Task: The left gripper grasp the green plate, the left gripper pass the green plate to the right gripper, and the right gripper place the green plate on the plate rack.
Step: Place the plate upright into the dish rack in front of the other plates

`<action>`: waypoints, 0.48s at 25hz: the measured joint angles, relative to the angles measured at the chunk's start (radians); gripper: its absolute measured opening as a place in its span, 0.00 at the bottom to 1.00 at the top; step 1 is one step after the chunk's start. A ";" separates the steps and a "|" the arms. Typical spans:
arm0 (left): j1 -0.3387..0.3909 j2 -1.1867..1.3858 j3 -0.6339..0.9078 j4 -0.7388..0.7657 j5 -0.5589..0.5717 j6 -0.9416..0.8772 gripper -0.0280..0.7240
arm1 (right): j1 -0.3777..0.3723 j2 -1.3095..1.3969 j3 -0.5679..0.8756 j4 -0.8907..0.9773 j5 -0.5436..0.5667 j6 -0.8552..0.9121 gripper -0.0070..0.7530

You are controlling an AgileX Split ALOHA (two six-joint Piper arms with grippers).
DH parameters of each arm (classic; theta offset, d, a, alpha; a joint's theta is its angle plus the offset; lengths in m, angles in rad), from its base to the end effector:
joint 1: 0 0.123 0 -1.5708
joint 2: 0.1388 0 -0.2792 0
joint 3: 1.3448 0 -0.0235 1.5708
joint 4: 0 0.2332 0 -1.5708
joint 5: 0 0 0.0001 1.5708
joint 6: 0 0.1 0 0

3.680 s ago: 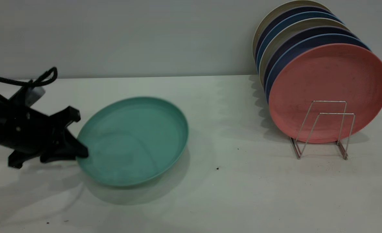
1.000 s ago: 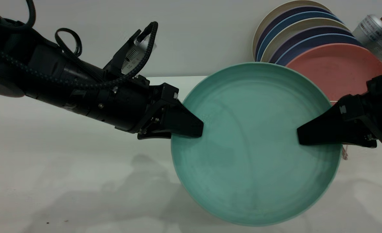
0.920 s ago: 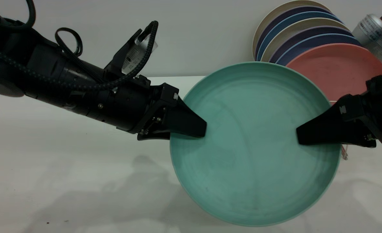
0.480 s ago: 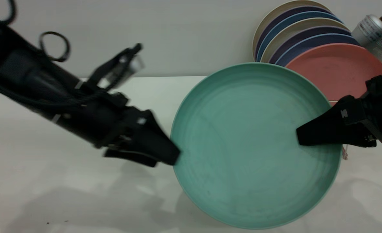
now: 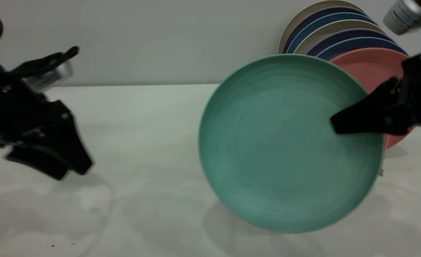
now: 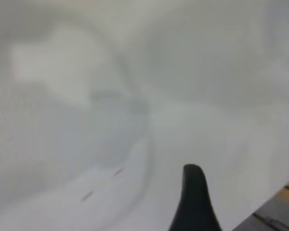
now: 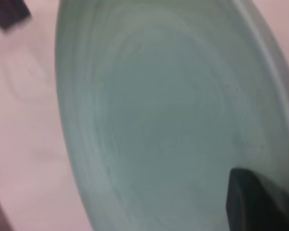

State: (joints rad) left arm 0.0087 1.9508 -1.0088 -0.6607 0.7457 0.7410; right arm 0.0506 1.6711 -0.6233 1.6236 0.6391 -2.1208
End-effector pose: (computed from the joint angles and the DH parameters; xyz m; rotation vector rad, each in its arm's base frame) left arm 0.3173 -0.0389 0.1144 0.3411 2.9240 -0.6231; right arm 0.2642 0.0731 0.1527 -0.8619 2.1695 0.5804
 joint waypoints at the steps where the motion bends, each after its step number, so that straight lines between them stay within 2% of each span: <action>1: 0.011 -0.001 -0.012 0.058 0.001 -0.054 0.80 | 0.003 -0.017 -0.010 -0.051 -0.032 0.000 0.11; 7: 0.021 -0.001 -0.066 0.296 -0.001 -0.294 0.80 | 0.069 -0.177 -0.036 -0.269 -0.315 0.001 0.11; 12: 0.021 -0.001 -0.067 0.335 -0.034 -0.332 0.79 | 0.180 -0.258 -0.036 -0.441 -0.449 0.006 0.11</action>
State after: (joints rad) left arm 0.0298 1.9500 -1.0761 -0.3253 0.7116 0.4091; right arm 0.2307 1.4133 -0.6593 1.1825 0.1901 -2.1144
